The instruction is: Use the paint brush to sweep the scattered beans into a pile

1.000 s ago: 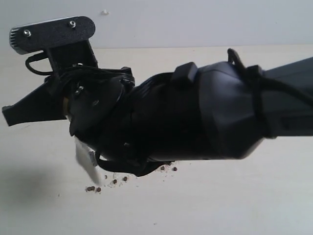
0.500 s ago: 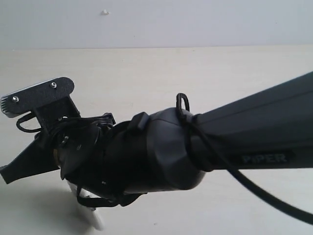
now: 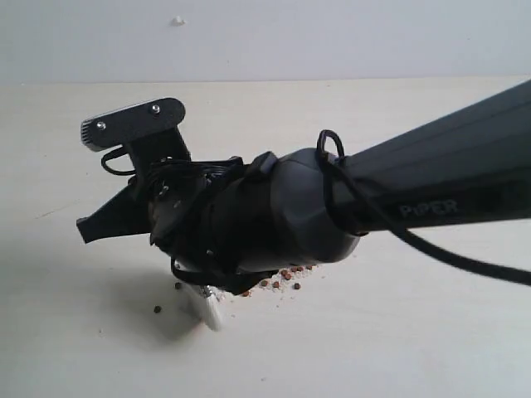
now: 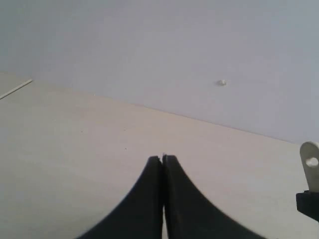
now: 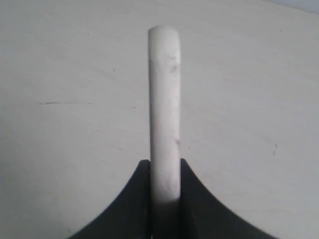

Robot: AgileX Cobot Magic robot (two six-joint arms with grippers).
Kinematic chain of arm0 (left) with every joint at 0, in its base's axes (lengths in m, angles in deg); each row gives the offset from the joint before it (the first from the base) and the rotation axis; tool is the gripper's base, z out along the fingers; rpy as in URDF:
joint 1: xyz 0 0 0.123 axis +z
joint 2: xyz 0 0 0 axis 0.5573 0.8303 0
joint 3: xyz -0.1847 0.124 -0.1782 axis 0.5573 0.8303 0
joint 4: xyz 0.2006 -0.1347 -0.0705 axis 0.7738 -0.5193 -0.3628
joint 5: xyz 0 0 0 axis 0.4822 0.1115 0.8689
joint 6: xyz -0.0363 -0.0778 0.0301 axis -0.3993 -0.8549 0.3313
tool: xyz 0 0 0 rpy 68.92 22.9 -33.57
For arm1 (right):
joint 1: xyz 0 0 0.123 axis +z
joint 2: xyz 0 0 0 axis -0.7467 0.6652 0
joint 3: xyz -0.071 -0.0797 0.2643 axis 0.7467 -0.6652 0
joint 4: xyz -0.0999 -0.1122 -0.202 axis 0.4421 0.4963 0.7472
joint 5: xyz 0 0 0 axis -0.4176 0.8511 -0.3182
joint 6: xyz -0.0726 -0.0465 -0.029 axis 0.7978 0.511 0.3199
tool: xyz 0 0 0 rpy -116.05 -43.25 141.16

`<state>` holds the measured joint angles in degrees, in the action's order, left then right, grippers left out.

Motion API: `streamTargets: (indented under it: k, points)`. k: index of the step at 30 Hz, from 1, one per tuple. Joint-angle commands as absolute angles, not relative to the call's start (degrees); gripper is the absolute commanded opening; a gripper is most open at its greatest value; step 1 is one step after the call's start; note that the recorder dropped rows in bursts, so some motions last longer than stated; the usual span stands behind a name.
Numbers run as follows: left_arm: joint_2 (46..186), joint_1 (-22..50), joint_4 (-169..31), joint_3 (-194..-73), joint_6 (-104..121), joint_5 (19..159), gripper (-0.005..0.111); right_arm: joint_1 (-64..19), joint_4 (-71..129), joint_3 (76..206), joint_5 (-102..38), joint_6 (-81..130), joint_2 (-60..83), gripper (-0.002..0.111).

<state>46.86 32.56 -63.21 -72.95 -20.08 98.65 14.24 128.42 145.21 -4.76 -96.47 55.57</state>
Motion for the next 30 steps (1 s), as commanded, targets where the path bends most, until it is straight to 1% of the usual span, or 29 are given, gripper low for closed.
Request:
streamTargets:
  k: [1,2,9,15,24,30]
  points:
    - [46.5,32.2,-63.4,-72.7,-20.0,98.5,0.000,12.3,128.6,144.9,-3.9,-95.7,55.2,0.000]
    - [46.5,32.2,-63.4,-72.7,-20.0,98.5,0.000,12.3,128.6,144.9,-5.0,-95.7,54.2,0.000]
    - [46.5,32.2,-63.4,-72.7,-20.0,98.5,0.000,12.3,128.6,144.9,-24.8,-96.0,44.7,0.000]
    - [46.5,32.2,-63.4,-72.7,-20.0,98.5,0.000,12.3,128.6,145.4,-25.2,-96.6,48.3,0.000]
    - [46.5,32.2,-63.4,-72.7,-20.0,98.5,0.000,12.3,128.6,152.9,-25.0,-94.0,57.6,0.000]
    - [46.5,32.2,-63.4,-72.7,-20.0,98.5,0.000,12.3,128.6,153.4,-16.1,-90.8,58.5,0.000]
